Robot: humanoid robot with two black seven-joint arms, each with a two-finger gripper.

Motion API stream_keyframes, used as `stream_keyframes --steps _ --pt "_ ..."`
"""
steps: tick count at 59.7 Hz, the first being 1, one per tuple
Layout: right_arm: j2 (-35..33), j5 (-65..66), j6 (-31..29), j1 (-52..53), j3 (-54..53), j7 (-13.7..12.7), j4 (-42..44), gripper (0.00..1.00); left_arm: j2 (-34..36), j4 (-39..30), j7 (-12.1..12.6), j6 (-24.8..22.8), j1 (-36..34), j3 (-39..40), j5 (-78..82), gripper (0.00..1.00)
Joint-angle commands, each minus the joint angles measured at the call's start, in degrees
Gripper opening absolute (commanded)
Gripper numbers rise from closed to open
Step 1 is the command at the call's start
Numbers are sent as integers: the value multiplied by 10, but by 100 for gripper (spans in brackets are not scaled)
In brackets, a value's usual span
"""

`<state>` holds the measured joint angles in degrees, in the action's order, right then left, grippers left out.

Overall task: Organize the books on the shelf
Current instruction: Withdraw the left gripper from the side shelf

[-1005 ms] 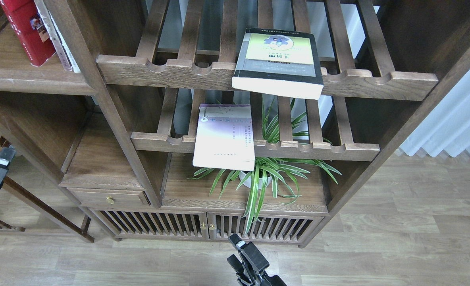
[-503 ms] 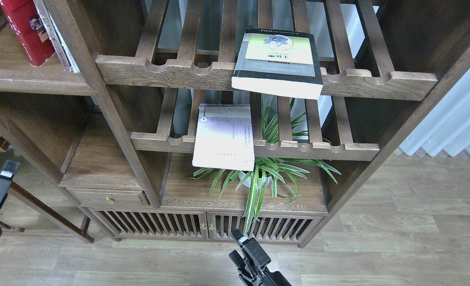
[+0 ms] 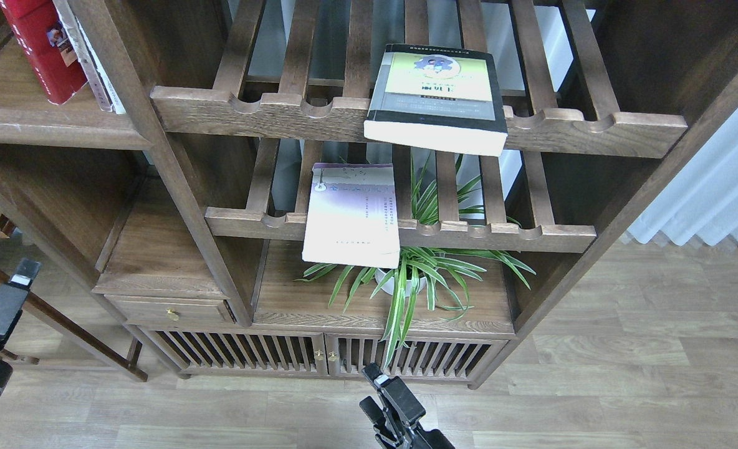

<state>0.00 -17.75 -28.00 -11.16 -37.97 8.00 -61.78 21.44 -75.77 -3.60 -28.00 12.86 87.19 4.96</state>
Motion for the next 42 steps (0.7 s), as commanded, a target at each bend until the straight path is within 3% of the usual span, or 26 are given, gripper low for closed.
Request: stream_keyframes --steps 1,42 --pt "0 1 0 1 0 0 0 100 0 1 0 0 1 0 0 100" --pt "0 1 0 3 1 0 0 100 -1 10 0 0 1 -2 0 100"
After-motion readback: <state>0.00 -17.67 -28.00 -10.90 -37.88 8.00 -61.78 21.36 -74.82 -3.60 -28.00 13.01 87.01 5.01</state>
